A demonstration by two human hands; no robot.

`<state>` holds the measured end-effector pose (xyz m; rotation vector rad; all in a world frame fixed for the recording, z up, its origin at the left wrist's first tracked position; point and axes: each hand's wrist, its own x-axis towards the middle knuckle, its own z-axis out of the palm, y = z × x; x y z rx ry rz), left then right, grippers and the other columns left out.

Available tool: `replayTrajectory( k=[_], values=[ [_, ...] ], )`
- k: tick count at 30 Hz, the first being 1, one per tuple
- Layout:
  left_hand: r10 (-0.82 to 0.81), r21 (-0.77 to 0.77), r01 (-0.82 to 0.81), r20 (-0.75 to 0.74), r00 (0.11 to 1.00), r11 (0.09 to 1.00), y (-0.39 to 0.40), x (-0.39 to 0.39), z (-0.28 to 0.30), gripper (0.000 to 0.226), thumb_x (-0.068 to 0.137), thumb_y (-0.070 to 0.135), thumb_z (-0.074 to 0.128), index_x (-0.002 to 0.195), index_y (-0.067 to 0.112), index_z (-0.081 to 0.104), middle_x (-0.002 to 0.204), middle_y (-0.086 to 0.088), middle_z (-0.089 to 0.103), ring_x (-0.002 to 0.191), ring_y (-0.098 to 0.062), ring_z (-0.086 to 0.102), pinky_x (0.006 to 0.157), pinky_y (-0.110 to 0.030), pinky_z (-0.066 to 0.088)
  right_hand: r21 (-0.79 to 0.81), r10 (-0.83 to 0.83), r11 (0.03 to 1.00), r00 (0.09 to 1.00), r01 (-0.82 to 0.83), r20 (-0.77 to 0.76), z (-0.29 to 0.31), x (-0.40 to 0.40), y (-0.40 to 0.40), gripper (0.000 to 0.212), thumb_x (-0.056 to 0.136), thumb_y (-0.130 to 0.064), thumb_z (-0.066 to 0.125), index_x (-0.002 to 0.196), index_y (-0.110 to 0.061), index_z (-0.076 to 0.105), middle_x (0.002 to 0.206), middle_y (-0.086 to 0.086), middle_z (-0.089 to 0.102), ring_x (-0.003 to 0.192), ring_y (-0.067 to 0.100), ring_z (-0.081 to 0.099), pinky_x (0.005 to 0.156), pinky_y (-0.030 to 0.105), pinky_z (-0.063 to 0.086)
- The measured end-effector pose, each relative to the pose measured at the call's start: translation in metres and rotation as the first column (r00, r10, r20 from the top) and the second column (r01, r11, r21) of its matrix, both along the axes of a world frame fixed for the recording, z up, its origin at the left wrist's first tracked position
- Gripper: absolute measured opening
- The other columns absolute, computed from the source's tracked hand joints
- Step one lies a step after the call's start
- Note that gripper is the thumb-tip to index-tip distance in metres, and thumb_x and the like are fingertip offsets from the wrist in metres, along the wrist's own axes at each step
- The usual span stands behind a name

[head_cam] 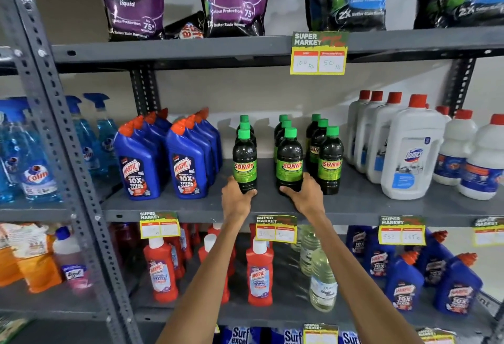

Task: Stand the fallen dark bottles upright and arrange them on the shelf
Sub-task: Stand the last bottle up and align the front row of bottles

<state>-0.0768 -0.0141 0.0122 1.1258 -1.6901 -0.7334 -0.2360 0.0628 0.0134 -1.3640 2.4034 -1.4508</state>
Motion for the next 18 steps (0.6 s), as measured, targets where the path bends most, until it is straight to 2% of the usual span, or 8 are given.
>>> replayTrajectory(
  k=[6, 14, 18],
  values=[
    [-0.008, 0.011, 0.008, -0.018, 1.000, 1.000, -0.0025, -0.0009, -0.0027, 0.053, 0.072, 0.013, 0.082, 0.118, 0.005, 0.056, 0.117, -0.015, 0.068, 0.108, -0.030, 0.064, 0.088, -0.033, 0.048, -0.004, 0.002, 1.000, 1.000, -0.002, 0.002, -0.0010, -0.0016, -0.0012, 0.058, 0.076, -0.041, 0.077, 0.118, -0.007, 0.054, 0.116, 0.011, 0.064, 0.108, 0.029, 0.060, 0.089, 0.042, 0.050],
    [0.004, 0.016, -0.003, -0.020, 1.000, 1.000, -0.0048, -0.0021, -0.0062, 0.053, 0.071, 0.013, 0.084, 0.116, 0.005, 0.057, 0.115, -0.015, 0.069, 0.106, -0.030, 0.065, 0.082, -0.028, 0.044, -0.021, -0.007, 1.000, 1.000, 0.007, 0.017, -0.0035, -0.0024, -0.0028, 0.056, 0.075, -0.040, 0.079, 0.116, -0.009, 0.057, 0.114, 0.010, 0.066, 0.106, 0.028, 0.062, 0.087, 0.039, 0.051],
    [-0.004, 0.020, 0.004, 0.004, 1.000, 1.000, -0.0052, -0.0014, -0.0032, 0.060, 0.070, 0.016, 0.085, 0.120, 0.004, 0.053, 0.120, -0.017, 0.066, 0.112, -0.033, 0.062, 0.089, -0.033, 0.047, -0.017, 0.018, 1.000, 0.999, -0.017, 0.044, 0.0018, -0.0002, 0.0016, 0.061, 0.073, -0.037, 0.080, 0.118, -0.006, 0.054, 0.116, 0.012, 0.065, 0.110, 0.029, 0.061, 0.090, 0.041, 0.051]
  ],
)
